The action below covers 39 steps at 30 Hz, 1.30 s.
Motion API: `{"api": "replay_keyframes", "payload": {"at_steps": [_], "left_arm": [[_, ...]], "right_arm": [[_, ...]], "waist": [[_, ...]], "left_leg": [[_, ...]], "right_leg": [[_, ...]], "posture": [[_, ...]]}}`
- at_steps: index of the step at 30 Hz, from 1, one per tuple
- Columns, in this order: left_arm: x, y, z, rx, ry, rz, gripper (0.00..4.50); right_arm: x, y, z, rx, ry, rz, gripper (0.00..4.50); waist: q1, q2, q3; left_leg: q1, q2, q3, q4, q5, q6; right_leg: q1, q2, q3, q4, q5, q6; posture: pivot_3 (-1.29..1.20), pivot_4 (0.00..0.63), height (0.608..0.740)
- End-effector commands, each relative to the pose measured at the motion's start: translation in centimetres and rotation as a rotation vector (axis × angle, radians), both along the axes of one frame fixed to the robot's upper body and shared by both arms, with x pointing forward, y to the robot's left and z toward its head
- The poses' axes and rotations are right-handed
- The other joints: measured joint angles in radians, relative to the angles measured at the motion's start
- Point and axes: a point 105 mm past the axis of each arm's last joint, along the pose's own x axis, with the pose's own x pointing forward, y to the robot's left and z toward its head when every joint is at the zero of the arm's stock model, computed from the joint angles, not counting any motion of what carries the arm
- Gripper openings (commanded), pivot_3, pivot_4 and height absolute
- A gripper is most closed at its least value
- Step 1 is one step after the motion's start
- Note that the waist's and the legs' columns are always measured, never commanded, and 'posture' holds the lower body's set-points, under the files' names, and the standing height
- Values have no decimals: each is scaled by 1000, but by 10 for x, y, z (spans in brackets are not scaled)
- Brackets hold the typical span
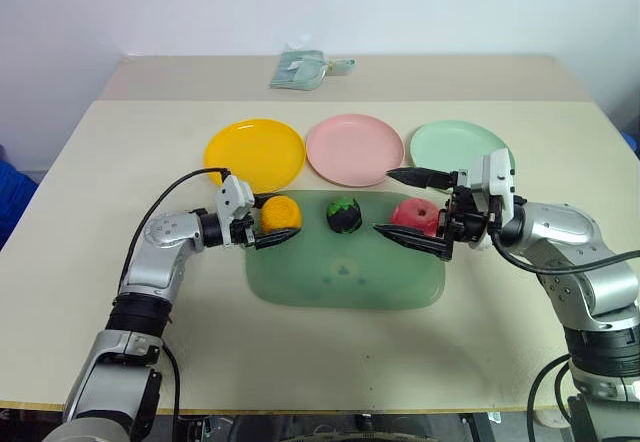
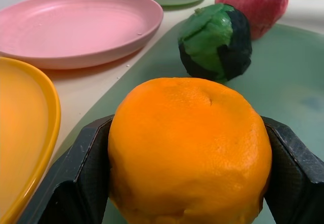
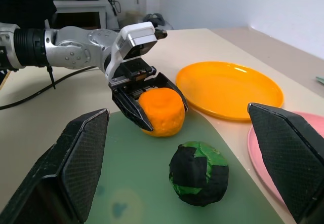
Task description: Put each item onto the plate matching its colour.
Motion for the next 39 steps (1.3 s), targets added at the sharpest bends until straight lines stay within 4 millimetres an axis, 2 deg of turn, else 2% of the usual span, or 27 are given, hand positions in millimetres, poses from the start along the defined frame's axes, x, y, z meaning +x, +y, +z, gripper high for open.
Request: {"api": "replay_keyframes", "payload": {"at_steps": [1, 4, 6, 9, 14, 20, 22, 23, 27, 30, 34, 39], "left_arm": [[14, 9, 42, -118, -120, 80, 3236], [38, 26, 66, -185, -188, 245, 3236], [51, 35, 72, -191, -207, 332, 3236], [67, 48, 76, -223, -186, 444, 3236], [89, 65, 75, -245, -177, 617, 3236], [100, 63, 63, -221, -158, 672, 3236], [101, 63, 61, -230, -148, 671, 4275], [100, 63, 61, -222, -156, 672, 4479], [99, 72, 60, -183, -194, 693, 4479], [91, 72, 67, -138, -259, 629, 4479], [63, 66, 78, -144, -277, 398, 4479], [12, 60, 89, -195, -172, 113, 4479]], "right_arm": [[4, -2, 21, 66, -66, -22, 4500], [18, 0, 28, 109, -97, -85, 4500], [23, 5, 27, 106, -113, -103, 4500], [31, 11, 29, 129, -128, -135, 4500], [30, 23, 30, 139, -126, -106, 4500], [27, 26, 28, 121, -113, -84, 4500], [25, 26, 27, 117, -107, -78, 4500], [25, 26, 27, 116, -105, -76, 4500], [23, 26, 25, 110, -97, -75, 4500], [22, 25, 24, 103, -93, -77, 4500], [24, 20, 19, 64, -76, -91, 4500], [22, 24, 15, 9, -6, -35, 4500]], "waist": [[0, 0, 0], [0, 0, 0], [0, -1, 0], [-1, -1, 0], [0, -1, 0], [-1, -1, 0], [-1, -1, 0], [-1, -1, 0], [-2, -1, 0], [-2, -1, 0], [-4, -1, 0], [-9, -1, 0]], "left_leg": [[0, 0, 0, 0, 0, 0], [0, 0, 0, 1, 0, 0], [0, 0, 0, 1, 0, 0], [0, 0, 0, 1, 3, -5], [0, -1, 0, 1, 4, -6], [-1, -1, 0, 1, 3, -5], [-1, -1, 0, 1, 3, -5], [-1, -1, 0, 1, 3, -5], [-1, -1, 0, 1, 3, -5], [-1, -1, 0, 1, 3, -5], [-1, -1, 0, 1, 3, -6], [-1, 0, 0, 0, 3, -6]], "right_leg": [[0, 0, 0, 0, 0, 0], [0, 0, 0, 1, 0, 0], [0, 0, 0, 2, 0, 0], [0, 1, -1, 2, 0, 0], [-1, 1, -1, 2, 0, 0], [-1, 1, -1, 2, 0, 0], [-1, 1, -1, 2, 0, 0], [-1, 1, -1, 2, 0, 0], [-1, 1, -1, 3, 0, 0], [-1, 1, -1, 3, 0, 0], [-1, 1, -1, 2, 0, 0], [-1, 0, 0, 2, 0, 0]], "posture": [[0, 150, 729], [0, 150, 729], [0, 150, 729], [0, 150, 729], [0, 150, 729], [0, 150, 729], [0, 150, 729], [0, 150, 729], [0, 150, 729], [0, 150, 729], [0, 150, 729], [0, 150, 729]]}}
